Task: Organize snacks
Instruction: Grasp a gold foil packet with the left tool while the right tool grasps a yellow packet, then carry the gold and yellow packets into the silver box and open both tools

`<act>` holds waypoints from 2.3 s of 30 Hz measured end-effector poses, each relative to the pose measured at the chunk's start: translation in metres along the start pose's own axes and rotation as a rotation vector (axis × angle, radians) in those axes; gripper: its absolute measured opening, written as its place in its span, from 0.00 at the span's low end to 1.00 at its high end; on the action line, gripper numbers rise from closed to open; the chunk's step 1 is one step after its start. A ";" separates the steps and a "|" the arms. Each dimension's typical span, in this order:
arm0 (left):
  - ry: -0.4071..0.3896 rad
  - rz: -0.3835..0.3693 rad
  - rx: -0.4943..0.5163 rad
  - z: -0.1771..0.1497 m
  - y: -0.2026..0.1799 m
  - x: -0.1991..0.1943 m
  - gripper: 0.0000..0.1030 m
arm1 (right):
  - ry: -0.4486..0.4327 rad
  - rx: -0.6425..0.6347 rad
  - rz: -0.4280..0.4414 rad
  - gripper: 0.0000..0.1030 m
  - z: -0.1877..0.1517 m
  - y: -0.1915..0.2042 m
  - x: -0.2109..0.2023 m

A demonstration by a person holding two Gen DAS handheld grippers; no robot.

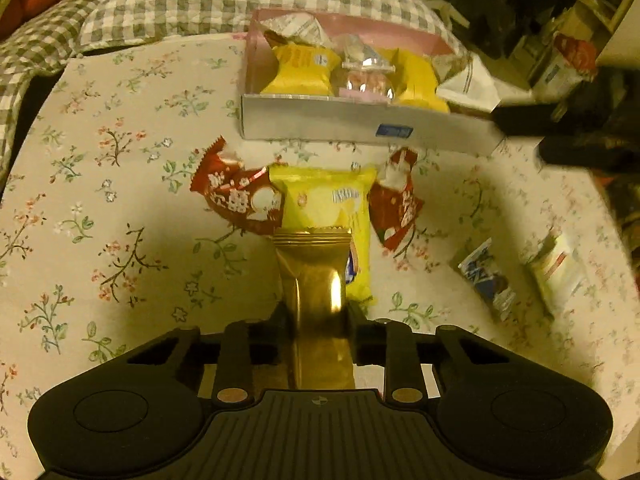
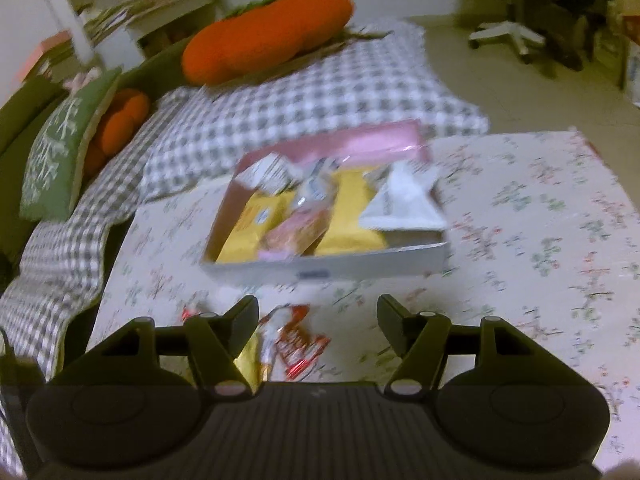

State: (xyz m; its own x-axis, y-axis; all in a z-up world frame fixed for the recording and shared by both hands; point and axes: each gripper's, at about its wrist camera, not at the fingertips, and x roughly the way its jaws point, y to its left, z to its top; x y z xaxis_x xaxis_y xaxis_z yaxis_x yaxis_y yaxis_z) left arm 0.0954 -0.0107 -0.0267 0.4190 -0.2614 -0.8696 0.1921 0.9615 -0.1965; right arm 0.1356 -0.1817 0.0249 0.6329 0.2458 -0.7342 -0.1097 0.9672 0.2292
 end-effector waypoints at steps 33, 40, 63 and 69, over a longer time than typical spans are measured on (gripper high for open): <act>-0.165 0.050 -0.269 0.021 0.110 -0.049 0.25 | 0.256 -0.037 -0.052 0.46 -0.043 0.083 0.095; -0.169 0.046 -0.265 0.021 0.108 -0.049 0.25 | 0.235 -0.068 -0.056 0.33 -0.041 0.087 0.087; -0.223 0.035 -0.231 0.045 0.086 -0.048 0.25 | 0.099 -0.049 0.070 0.27 -0.009 0.070 0.056; -0.246 0.042 -0.222 0.062 0.081 -0.044 0.25 | 0.037 0.022 0.097 0.27 0.012 0.038 0.044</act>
State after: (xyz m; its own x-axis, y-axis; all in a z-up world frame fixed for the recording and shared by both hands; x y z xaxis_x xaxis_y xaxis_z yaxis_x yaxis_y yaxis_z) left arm 0.1473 0.0735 0.0230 0.6296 -0.2073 -0.7488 -0.0168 0.9599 -0.2798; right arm 0.1683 -0.1346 0.0090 0.5912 0.3406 -0.7311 -0.1520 0.9373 0.3137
